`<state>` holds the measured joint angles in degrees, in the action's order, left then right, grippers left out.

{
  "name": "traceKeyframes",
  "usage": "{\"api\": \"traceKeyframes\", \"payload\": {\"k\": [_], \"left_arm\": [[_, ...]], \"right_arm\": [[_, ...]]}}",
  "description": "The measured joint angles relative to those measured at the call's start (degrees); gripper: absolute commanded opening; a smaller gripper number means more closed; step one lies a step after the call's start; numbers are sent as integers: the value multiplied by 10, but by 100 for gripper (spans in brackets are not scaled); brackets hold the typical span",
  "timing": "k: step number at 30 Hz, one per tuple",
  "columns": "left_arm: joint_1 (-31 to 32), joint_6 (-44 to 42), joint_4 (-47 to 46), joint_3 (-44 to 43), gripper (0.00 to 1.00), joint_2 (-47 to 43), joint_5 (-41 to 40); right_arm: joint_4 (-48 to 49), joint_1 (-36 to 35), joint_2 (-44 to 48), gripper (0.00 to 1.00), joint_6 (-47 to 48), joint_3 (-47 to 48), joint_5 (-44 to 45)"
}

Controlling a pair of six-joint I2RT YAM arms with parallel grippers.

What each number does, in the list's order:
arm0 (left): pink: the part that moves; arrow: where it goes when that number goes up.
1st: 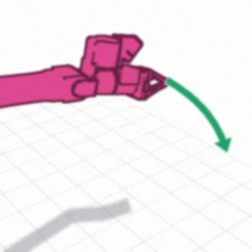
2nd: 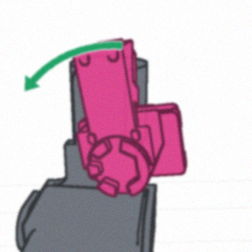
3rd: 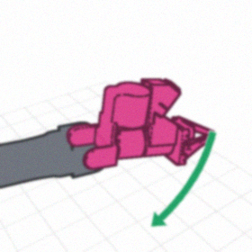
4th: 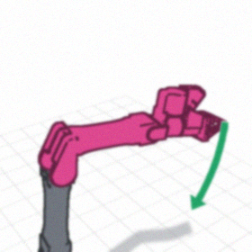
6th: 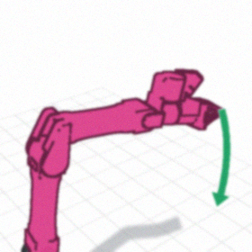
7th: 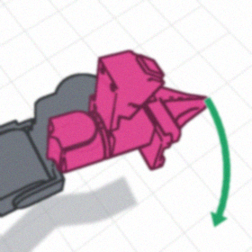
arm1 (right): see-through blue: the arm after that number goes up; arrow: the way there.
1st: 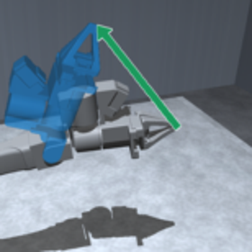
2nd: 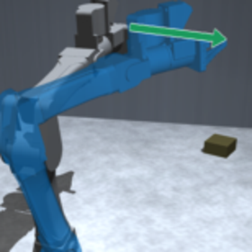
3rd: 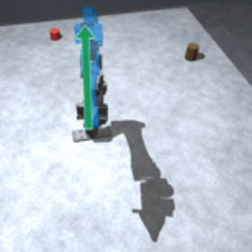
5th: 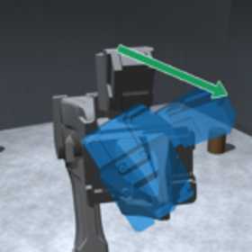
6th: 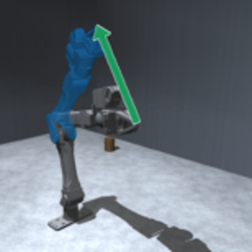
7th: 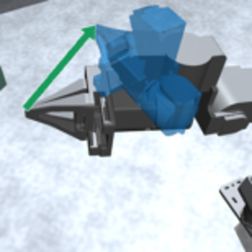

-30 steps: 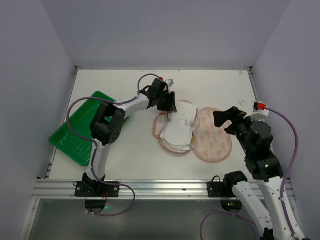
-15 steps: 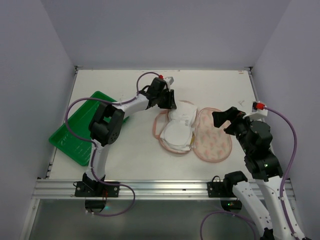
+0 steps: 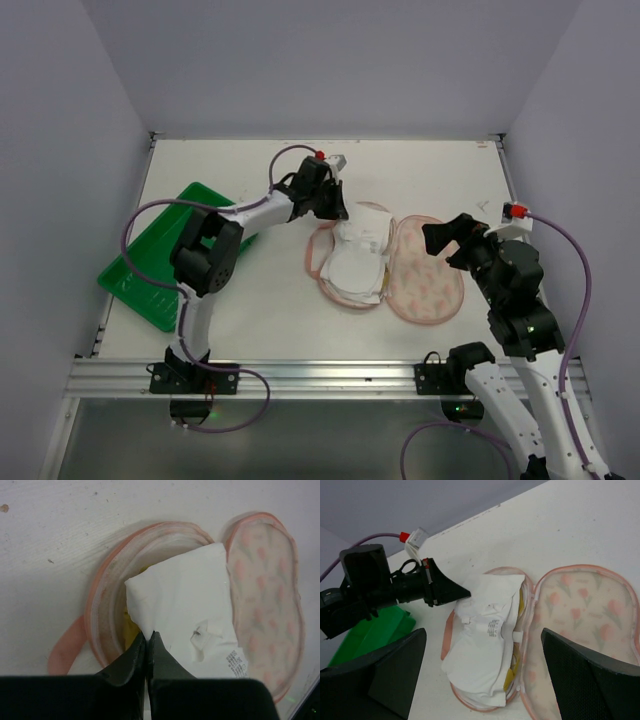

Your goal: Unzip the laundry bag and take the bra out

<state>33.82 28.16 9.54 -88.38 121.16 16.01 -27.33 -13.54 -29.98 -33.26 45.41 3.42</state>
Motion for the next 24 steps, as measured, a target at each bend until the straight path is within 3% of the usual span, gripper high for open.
{"api": "traceKeyframes", "payload": {"k": [5,13,18,24], "left_arm": [[0,9,4,32,0,-88,2],[-25,38,-1,85,0,-325,-33],[-114,64,21,110,0,-430,-89],[-244,90,85,100,0,-483,-140]], "right_arm": [[0,0,0,99,-2,0,0],[16,0,-2,99,-2,3,-11],[28,0,-19,99,-2,15,-33],[50,0,-30,99,-6,15,-64]]}}
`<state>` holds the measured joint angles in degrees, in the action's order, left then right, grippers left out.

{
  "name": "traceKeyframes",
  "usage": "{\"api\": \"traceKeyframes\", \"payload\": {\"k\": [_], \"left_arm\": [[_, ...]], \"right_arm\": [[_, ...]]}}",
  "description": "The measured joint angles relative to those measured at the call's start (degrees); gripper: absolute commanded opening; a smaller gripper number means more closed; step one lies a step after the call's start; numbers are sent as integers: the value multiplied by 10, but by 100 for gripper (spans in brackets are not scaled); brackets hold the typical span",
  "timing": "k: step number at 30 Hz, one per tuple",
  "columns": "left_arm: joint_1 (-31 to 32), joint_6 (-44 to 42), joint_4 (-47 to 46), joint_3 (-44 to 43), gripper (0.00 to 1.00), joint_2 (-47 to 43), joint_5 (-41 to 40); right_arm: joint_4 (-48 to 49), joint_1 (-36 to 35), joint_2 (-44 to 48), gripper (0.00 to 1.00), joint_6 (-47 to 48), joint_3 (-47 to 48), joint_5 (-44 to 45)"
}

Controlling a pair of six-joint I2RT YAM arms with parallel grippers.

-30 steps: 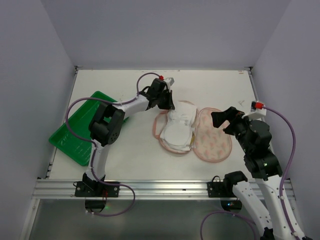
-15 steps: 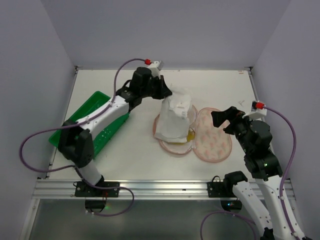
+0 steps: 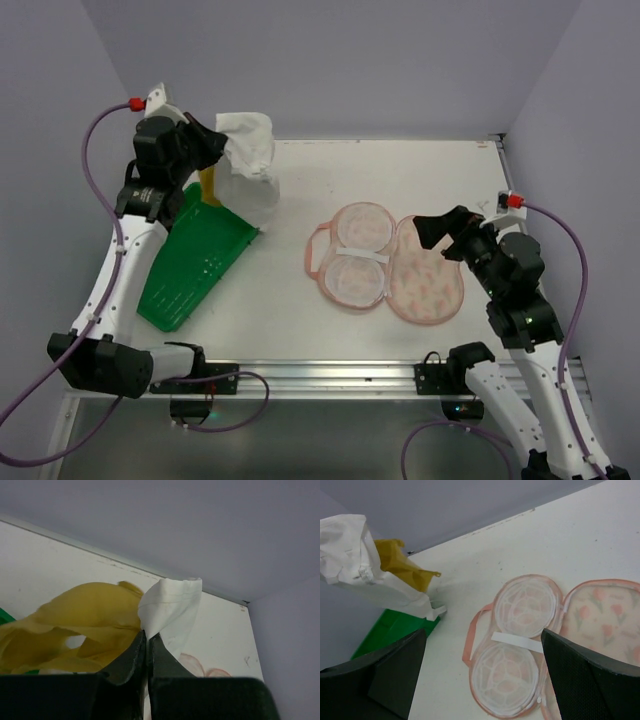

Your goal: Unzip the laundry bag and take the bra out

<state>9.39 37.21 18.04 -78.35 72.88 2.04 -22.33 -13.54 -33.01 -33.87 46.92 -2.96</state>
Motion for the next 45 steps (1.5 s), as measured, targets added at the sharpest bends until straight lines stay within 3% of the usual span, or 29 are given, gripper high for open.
{"api": "traceKeyframes", "payload": {"k": [5,9,17,21,26,30,36,38,41,42,44,45], "left_arm": [[-30,16,24,-52,0,-2,17],[-18,36,16,-65,0,5,85],[169,55,7,-91,0,91,174],[226,74,0,-91,0,97,213],[242,104,-62,-79,0,95,257],[241,138,-167,-3,0,112,291],[241,162,-244,42,1,287,316],[240,156,-242,40,7,345,312],[235,137,-228,25,32,408,302],[232,131,-221,16,46,421,299],[224,120,-215,-1,63,437,292],[220,115,-214,-5,79,439,290]], "right_arm": [[14,0,-6,99,-2,0,-19],[21,0,-8,99,-2,0,-27],[21,0,6,99,-3,0,-19],[18,0,30,99,-3,0,6],[5,0,64,99,-4,0,48],[-3,0,73,99,-5,0,71],[-16,0,67,99,-7,-1,85],[-17,0,65,99,-9,-6,84],[-22,0,61,99,-11,-16,84],[-24,0,60,99,-11,-19,84],[-29,0,56,99,-10,-23,84],[-31,0,55,99,-10,-24,84]]}}
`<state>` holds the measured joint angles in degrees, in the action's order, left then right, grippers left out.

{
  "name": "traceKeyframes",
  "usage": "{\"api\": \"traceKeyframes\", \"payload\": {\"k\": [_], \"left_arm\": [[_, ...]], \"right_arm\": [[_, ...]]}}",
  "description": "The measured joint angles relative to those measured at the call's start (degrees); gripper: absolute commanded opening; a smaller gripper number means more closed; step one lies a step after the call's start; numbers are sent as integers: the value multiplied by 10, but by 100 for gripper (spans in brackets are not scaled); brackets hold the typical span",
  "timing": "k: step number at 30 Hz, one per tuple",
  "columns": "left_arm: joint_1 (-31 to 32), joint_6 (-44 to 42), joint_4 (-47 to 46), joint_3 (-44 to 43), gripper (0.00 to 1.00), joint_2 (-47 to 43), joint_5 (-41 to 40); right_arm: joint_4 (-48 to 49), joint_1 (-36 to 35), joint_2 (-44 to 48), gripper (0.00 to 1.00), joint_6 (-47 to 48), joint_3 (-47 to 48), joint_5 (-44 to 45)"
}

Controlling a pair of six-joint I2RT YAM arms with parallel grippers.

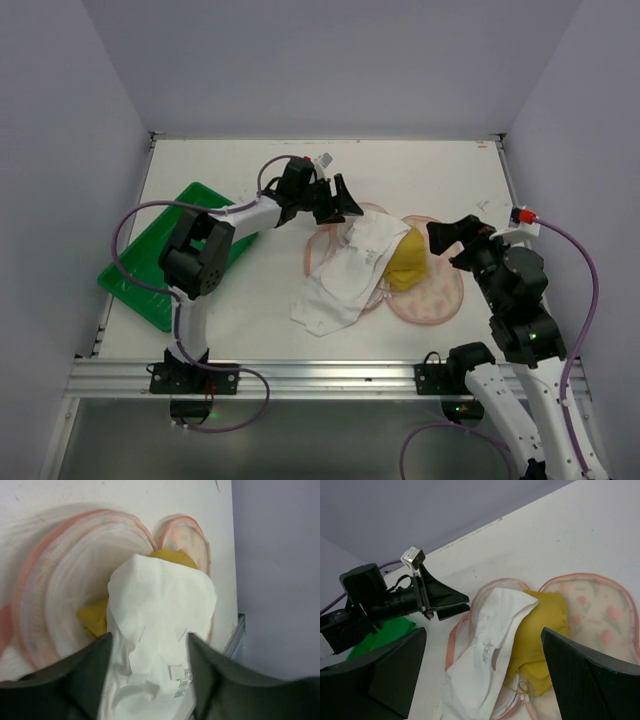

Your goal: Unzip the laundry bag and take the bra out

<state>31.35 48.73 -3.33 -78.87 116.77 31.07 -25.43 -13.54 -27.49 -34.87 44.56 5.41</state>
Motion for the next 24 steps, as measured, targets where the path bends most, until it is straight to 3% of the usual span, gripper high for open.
{"api": "traceKeyframes", "payload": {"k": [2,6,14,24], "left_arm": [[-8,-10,2,-5,93,-3,-4],[-17,-31,23,-1,99,-34,-6],[14,-82,59,103,99,-183,-5],[92,-146,114,112,97,-156,-121]], "right_arm": [[-3,0,-1,99,1,0,-1],[-3,0,-3,99,4,0,-5],[-3,0,-21,99,4,0,-19],[4,0,-53,99,-1,-9,-37]]}}
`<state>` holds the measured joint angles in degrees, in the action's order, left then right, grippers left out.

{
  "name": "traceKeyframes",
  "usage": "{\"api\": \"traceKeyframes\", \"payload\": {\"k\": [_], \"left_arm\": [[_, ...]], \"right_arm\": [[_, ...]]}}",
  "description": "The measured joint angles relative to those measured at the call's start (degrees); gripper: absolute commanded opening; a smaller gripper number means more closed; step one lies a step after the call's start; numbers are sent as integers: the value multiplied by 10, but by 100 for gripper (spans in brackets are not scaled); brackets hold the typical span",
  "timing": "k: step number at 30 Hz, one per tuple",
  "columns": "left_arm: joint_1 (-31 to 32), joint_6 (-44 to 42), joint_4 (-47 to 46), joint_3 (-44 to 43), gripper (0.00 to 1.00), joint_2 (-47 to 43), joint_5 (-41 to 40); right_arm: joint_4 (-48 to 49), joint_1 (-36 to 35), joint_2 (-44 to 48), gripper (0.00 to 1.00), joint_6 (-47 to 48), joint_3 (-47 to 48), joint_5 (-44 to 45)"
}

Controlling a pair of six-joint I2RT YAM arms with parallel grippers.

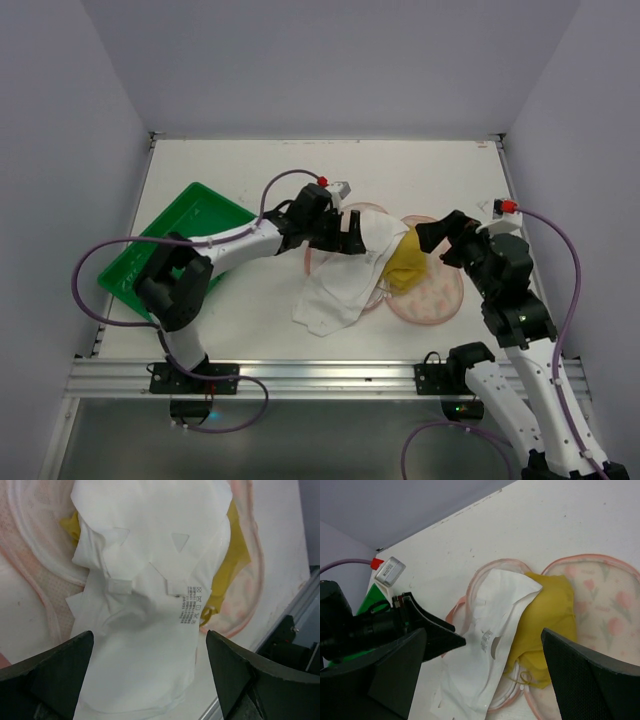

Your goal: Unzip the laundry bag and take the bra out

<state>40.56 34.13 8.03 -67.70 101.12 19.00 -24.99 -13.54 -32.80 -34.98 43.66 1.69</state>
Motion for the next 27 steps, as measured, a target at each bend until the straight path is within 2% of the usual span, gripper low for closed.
{"api": "traceKeyframes", "payload": {"k": [4,10,16,22,23,24,25,27], "left_arm": [[61,-24,28,-49,97,17,-111],[137,-59,46,-124,91,59,-244],[155,-82,98,-159,80,116,-340],[158,-92,131,-159,68,134,-379],[160,-93,131,-159,58,134,-382],[161,-95,131,-159,53,134,-386],[162,-94,133,-159,39,134,-389],[162,-96,139,-159,26,133,-396]], "right_arm": [[-3,0,-2,99,-2,0,1],[-5,0,2,99,-4,0,2],[-10,0,10,99,-9,0,3],[-11,0,17,99,-12,-1,3],[-12,0,17,99,-12,-1,3],[-12,0,17,99,-13,-1,3],[-12,0,17,99,-13,-1,4],[-12,0,17,99,-13,-1,4]]}}
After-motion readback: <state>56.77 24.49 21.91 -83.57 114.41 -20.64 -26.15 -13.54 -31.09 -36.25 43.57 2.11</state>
